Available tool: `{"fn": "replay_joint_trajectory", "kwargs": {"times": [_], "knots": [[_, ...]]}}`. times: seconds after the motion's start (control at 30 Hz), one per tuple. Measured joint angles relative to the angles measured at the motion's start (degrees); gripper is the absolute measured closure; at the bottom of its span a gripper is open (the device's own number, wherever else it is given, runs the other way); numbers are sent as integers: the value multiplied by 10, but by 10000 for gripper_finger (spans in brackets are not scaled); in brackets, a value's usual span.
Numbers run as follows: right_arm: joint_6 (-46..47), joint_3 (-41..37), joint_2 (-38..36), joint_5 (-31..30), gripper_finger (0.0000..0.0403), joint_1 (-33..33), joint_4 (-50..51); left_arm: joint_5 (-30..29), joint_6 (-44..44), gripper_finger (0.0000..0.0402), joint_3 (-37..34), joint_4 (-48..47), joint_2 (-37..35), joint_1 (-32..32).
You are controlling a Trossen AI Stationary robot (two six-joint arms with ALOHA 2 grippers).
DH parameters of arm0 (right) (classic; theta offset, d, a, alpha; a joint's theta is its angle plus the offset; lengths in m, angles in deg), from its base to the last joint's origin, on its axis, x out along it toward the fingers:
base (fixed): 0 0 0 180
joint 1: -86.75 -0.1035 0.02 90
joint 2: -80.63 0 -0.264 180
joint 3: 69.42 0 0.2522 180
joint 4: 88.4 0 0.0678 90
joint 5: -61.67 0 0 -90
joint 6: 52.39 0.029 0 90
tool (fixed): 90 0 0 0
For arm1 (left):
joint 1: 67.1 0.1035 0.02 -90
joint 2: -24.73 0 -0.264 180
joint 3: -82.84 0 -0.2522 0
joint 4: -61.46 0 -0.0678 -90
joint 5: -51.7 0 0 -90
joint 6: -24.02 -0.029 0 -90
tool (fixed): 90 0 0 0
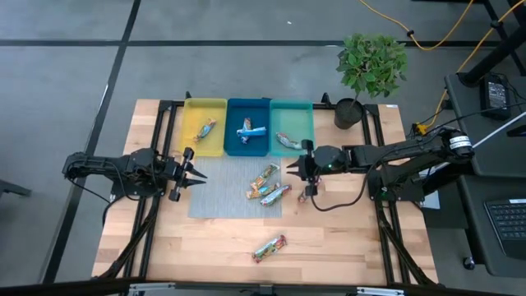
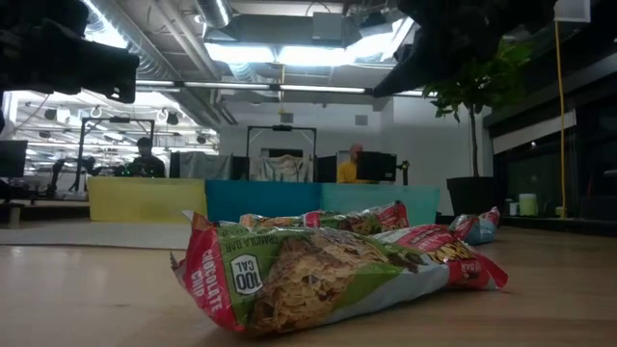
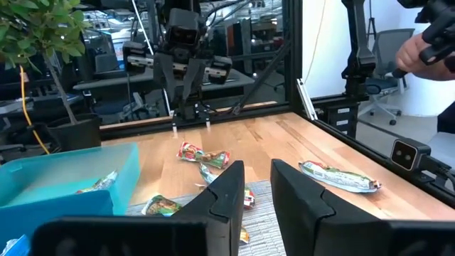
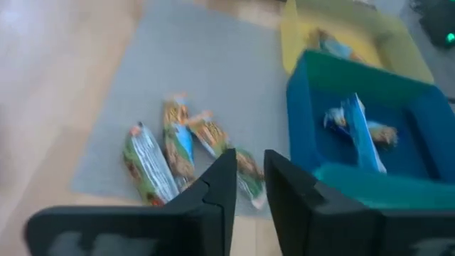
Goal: Pick and place Granola Bars by type
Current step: Put the red granola bar into the light blue bin
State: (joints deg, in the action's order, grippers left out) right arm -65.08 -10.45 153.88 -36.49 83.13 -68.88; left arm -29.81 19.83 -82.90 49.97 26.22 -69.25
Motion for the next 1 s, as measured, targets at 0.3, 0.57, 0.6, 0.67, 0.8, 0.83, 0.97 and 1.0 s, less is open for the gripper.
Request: {"fn": "replay_joint_trajectory", "kwargs": {"times": [0.3,0.57,0.6,0.67,0.8,0.83,0.97,1.0], "knots": [[45,0,0,-78,206,1,141,0,0,341,0,0,0,0],[114,0,0,-66,141,0,253,0,0,337,0,0,0,0],[123,0,0,-55,137,0,263,0,0,337,0,0,0,0],[137,0,0,-21,128,0,278,0,0,340,0,0,0,0],[142,0,13,39,112,-11,288,0,0,343,0,0,0,0],[140,0,20,46,110,-18,286,0,0,342,0,0,0,0],[139,0,60,53,106,-43,285,0,0,338,0,0,0,0],[139,0,73,53,106,-48,285,0,0,337,0,0,0,0]]}}
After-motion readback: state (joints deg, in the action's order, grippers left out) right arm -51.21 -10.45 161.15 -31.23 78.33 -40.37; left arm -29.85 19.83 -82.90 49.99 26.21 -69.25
